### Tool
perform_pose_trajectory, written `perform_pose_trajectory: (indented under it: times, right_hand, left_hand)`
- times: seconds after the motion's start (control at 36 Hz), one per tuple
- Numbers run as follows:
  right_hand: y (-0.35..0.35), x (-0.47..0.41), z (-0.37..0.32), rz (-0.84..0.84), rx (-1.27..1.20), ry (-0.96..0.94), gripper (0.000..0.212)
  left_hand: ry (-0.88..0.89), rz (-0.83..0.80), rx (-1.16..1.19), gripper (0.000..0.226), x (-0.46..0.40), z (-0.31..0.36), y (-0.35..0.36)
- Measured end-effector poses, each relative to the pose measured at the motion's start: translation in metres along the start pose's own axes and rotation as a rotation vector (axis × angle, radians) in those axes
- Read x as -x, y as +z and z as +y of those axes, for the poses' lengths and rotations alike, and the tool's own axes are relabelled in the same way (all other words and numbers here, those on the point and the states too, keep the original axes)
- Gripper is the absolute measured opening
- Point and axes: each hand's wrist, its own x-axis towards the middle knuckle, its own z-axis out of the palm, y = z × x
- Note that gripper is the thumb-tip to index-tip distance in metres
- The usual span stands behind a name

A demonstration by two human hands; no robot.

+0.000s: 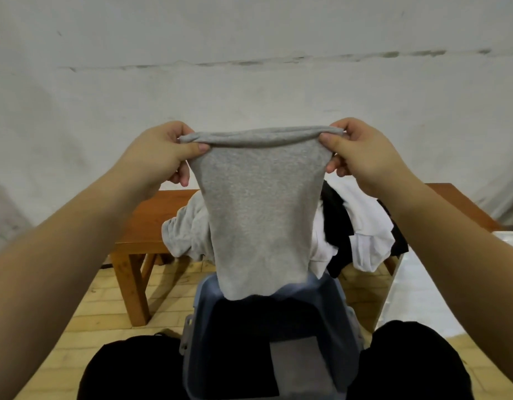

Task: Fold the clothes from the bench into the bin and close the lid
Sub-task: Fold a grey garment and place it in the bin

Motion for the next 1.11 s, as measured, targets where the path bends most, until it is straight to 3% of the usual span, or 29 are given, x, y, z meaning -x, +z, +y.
perform_pose_trajectory:
  times: [0.33,0.64,0.78,0.97,1.11]
  right_hand:
    - [0.008,-0.095,0.019,0.006,-0.031,0.061,0.009]
    - [0.025,-0.189,0.109,0.035,-0.030,0.183,0.009]
    - [0.025,-0.157,0.142,-0.005,-0.045,0.194,0.007]
    - [0.022,-0.045,0.175,-0.066,0.006,0.173,0.005]
    - [0.029,0.013,0.227,-0.150,0.040,0.230,0.020]
  left_hand:
    - [-0.145,-0.057,0.156,0.002,-0.108,-0.015,0.017]
    - [-0.220,-0.005,0.222,0.002,-0.203,-0.076,0.069]
    - [-0.206,0.014,0.172,0.005,-0.169,-0.100,0.082]
    - [-0.055,-0.011,-0.152,0.007,-0.063,-0.141,0.091]
    - [-0.076,-0.099,-0.100,0.020,-0.004,-0.193,0.108]
